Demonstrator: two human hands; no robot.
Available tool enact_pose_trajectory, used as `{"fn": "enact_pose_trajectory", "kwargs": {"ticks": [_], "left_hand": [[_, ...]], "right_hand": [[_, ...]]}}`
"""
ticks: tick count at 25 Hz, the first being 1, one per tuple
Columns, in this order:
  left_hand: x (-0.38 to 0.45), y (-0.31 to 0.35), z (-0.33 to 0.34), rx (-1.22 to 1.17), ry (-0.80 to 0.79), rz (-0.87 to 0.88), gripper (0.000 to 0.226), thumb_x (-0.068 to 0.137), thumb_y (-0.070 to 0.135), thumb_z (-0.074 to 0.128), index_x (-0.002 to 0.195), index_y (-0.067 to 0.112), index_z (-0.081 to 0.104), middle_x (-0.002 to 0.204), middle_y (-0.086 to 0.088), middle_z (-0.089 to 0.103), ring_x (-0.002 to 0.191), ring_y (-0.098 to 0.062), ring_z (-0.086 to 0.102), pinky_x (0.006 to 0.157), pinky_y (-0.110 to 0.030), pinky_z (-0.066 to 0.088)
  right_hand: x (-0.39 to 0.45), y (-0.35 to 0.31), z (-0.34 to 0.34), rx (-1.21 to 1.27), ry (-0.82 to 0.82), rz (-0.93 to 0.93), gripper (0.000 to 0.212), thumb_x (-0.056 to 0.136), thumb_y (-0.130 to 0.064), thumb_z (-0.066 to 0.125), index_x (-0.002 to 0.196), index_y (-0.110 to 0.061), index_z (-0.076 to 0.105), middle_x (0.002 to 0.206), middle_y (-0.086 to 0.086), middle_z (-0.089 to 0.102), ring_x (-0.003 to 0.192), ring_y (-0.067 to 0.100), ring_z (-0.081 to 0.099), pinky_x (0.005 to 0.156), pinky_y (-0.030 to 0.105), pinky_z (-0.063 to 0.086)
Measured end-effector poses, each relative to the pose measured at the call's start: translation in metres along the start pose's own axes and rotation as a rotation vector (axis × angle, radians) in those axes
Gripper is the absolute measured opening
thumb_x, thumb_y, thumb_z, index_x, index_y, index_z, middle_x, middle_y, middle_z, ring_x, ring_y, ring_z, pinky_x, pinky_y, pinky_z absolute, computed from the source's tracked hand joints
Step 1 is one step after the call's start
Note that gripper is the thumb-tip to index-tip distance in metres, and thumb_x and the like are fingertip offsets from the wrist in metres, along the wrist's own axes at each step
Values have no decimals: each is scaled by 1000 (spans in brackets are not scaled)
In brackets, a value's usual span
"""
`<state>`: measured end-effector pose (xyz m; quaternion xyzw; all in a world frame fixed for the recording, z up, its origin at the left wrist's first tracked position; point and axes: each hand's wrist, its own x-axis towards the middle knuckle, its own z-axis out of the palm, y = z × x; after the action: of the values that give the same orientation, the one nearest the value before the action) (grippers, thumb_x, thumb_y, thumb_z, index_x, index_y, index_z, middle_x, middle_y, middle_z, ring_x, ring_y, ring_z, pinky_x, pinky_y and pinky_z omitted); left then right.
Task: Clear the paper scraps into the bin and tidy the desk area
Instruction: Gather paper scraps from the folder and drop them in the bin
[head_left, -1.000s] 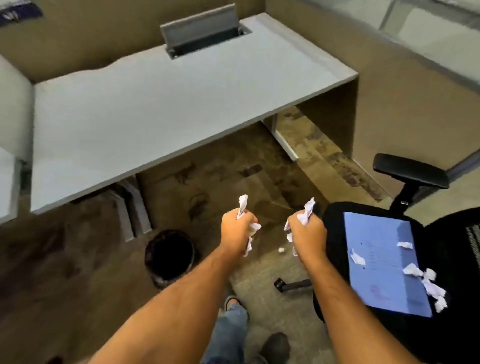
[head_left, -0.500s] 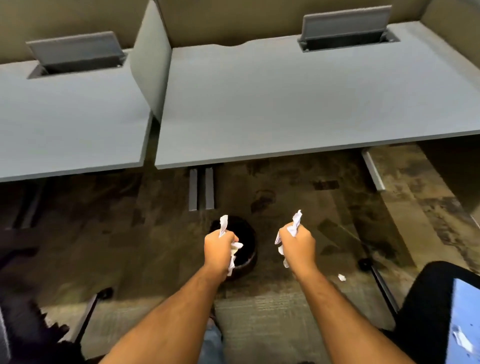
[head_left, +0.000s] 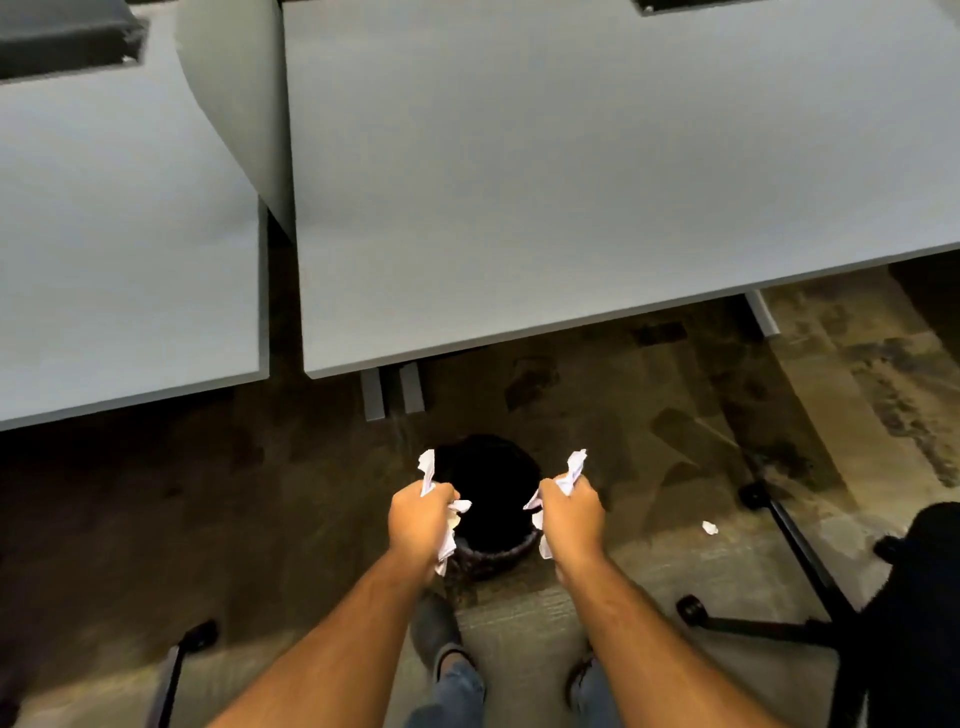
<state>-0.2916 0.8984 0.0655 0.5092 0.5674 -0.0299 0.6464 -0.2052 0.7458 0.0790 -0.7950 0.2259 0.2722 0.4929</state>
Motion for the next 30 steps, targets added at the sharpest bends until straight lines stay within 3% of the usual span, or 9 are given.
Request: {"fn": "enact_pose_trajectory", "kwargs": {"ticks": [5,8,12,15,18,23,25,27,30], "left_hand": [[108,-66,28,17,50,-124,23,90,11,65,70,2,56,49,-7,57,38,-20,46,39,-24,34],[176,-107,47,30,104,-180,33,90,25,74,80,-6,72,67,-14,74,48,-22,60,46,-25,44],[242,-140,72,120,208,-242,49,85,49,81,97,2,74,77,-10,71,61,-23,63,58,-29,47],[280,-150,94,115,173,-222,57,94,51,71,119,-1,68,105,-19,74,86,-33,70,78,-42,58],[300,-153,103,136,114,-271,56,101,54,57,118,2,66,118,-18,67,113,-41,68,81,-44,51],[307,-152,102,111,178,-295,62,109,46,43,145,-4,51,153,-27,50,139,-41,50,116,-44,40],[295,-152,98,205,114,-225,59,107,46,47,147,3,53,145,-22,59,133,-39,57,113,-42,46],[276,-151,101,332,59,-136,48,106,36,53,144,8,57,121,-12,71,109,-28,68,89,-26,53],[238,-141,115,381,-27,-7,34,100,38,66,117,9,75,100,-5,75,98,-24,69,72,-23,45]], "right_hand": [[98,64,69,131,-54,327,23,90,-2,50,103,-13,65,66,3,60,38,11,46,38,19,32],[154,105,104,174,-81,460,22,91,2,52,100,-12,65,60,2,61,37,12,47,40,19,32],[199,136,128,278,-85,532,6,93,-2,62,99,-5,61,58,4,69,33,12,52,37,19,34],[223,137,141,305,-124,643,37,97,-26,72,124,-2,64,90,8,69,73,27,67,66,38,57],[237,136,143,252,-270,755,64,96,-51,68,149,-18,50,152,12,49,135,45,48,101,62,47],[247,143,128,321,-276,678,63,100,-47,64,154,-19,45,163,10,40,147,39,41,103,63,43],[245,149,115,338,-259,617,62,100,-42,65,154,-18,45,160,10,44,143,34,47,96,56,45],[238,153,99,328,-254,561,59,100,-41,65,152,-18,49,153,8,52,131,29,56,91,48,49],[219,155,71,287,-245,489,36,100,-41,65,132,-24,62,142,4,60,116,21,62,87,40,52]]}}
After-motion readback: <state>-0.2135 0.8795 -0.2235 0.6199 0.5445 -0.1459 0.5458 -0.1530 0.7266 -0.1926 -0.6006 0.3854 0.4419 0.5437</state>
